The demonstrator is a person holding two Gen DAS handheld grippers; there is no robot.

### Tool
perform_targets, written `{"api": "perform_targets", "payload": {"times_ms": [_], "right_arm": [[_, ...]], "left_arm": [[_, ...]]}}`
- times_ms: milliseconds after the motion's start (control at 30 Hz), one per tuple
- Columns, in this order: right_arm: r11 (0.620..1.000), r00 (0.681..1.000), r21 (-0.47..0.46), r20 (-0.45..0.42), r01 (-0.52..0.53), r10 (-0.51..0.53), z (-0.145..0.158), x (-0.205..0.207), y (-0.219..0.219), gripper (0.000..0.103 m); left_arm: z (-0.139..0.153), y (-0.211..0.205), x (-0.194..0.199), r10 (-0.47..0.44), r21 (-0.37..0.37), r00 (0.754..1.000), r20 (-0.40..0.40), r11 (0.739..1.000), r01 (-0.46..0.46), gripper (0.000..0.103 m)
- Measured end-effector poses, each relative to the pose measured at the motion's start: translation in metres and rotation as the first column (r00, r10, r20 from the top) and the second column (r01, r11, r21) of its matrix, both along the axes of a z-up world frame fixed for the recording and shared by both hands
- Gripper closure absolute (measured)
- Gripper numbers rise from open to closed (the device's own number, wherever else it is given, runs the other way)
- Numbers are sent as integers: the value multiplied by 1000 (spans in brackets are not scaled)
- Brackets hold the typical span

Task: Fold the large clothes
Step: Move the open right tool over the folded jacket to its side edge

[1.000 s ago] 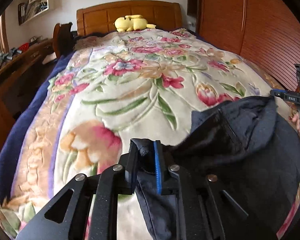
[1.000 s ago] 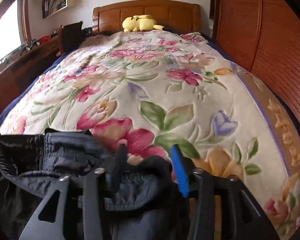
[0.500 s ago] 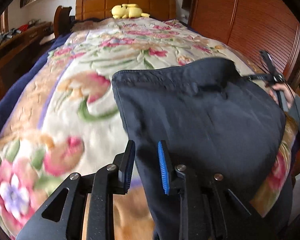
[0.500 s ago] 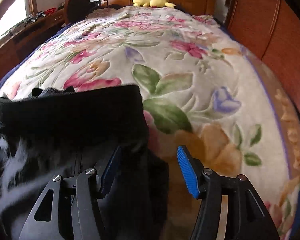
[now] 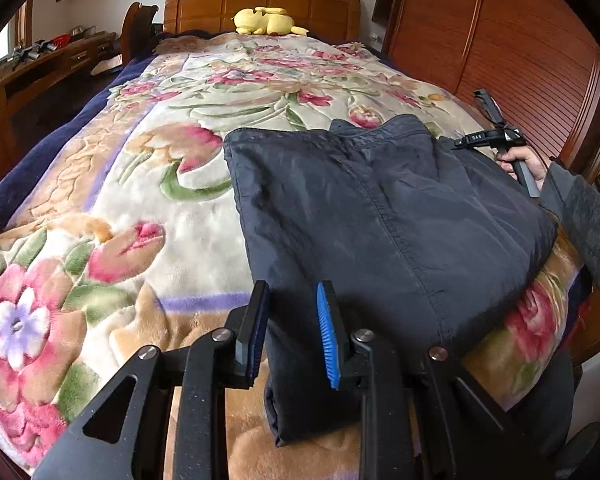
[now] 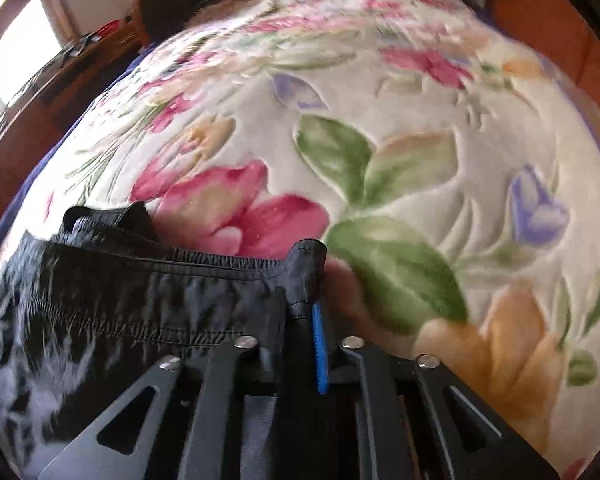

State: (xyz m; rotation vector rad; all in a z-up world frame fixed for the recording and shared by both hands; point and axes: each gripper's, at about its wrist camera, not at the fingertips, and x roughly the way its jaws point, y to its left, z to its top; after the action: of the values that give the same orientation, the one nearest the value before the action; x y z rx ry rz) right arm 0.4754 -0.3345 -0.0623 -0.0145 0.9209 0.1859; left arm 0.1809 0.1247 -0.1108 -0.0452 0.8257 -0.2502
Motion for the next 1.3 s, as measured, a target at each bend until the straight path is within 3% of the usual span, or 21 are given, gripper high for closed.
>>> {"api": "perform_targets", "payload": {"times_ms": [67,167,233,367,467,533,633,800,933,1000,1300], "right_arm": [[998,998,-57,63,32,-28,5,-3,0,96],[982,969,-35,175,185,-176,23,-7,-15,96],[972,964,-16,136,233,-229,20,0,-22,96],[977,978,-77,80,198,-192,15,-1,-13,95],[978,976,-84,123,191,-180,27,-28,-11,83],[979,974,-101,161,179,-161,35,-58,-11,58],[987,980,-110,171,120,-100,35,-109,-9,48],[990,982,-118,180,75,-53,28,-193,-8,43],[998,982,-41,185,44,-36,27,-250,-14,40],[1000,987,5,162,14,-15,24,-264,-13,39],[995,982,-71,180,73,-59,18,-302,-18,34]], "left_arm": [[2,0,-1,1,-7,1000,9,1000,-1,78],[6,-3,-2,1,-3,1000,25,1000,-1,78],[7,-7,-3,-9,-16,1000,30,1000,9,78],[13,-23,-9,-44,-29,998,47,999,45,77],[17,-38,-10,-69,-22,996,58,997,71,77],[18,-48,-10,-84,-16,994,64,996,86,77],[20,-67,-12,-122,-24,990,68,992,124,77],[24,-100,-14,-178,-11,981,79,984,179,77],[29,-122,-13,-194,4,976,96,981,194,77],[30,-129,-11,-201,8,974,100,980,201,77],[27,-161,-12,-252,6,964,80,968,252,76]]}}
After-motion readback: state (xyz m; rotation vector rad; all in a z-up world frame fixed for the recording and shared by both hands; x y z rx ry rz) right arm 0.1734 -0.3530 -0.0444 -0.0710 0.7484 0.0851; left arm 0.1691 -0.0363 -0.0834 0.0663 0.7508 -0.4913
